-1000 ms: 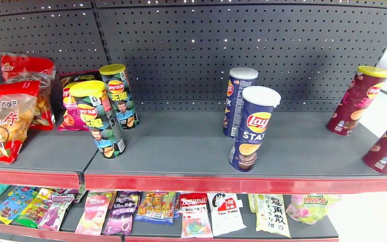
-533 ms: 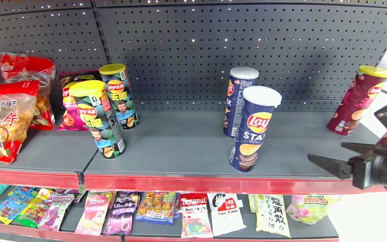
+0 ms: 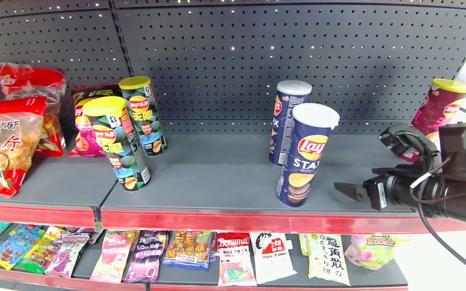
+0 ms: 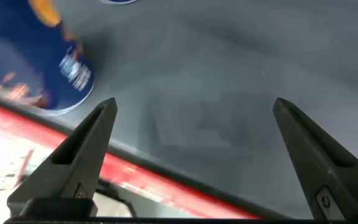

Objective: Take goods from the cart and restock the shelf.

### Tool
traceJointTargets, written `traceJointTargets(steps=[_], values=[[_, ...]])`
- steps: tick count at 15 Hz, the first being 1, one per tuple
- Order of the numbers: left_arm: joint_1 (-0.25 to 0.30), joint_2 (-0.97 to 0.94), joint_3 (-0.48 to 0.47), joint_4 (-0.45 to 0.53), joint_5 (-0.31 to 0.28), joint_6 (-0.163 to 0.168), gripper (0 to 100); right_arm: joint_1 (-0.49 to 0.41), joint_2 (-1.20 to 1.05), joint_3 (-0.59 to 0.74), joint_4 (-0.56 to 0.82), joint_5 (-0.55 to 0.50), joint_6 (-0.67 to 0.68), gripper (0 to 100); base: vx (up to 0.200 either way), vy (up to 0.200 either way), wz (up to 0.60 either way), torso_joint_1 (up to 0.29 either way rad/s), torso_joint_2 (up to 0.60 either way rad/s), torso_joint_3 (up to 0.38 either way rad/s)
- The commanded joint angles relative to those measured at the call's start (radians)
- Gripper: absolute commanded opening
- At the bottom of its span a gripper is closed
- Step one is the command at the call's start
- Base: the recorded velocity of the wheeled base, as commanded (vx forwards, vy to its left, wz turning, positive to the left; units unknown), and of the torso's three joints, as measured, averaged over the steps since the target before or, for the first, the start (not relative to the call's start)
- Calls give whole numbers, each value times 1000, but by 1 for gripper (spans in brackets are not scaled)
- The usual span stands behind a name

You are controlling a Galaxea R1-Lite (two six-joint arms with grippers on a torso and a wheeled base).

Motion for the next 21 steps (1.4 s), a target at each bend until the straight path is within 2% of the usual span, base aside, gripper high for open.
traceJointTargets(steps=[1,7,12,21], values=[[-1,4,1,0,2,0,100,32,51,-18,1,-22,3,100,0,0,0,0,0,0],[-1,4,1,0,2,1,100,60,123,-81,1,-52,4,100,0,0,0,0,0,0],[-1,4,1,0,2,1,100,63,152,-81,1,-52,6,100,0,0,0,0,0,0],[-1,4,1,0,0,0,100,121,189,-119,-1,-52,20,100,0,0,0,0,0,0]])
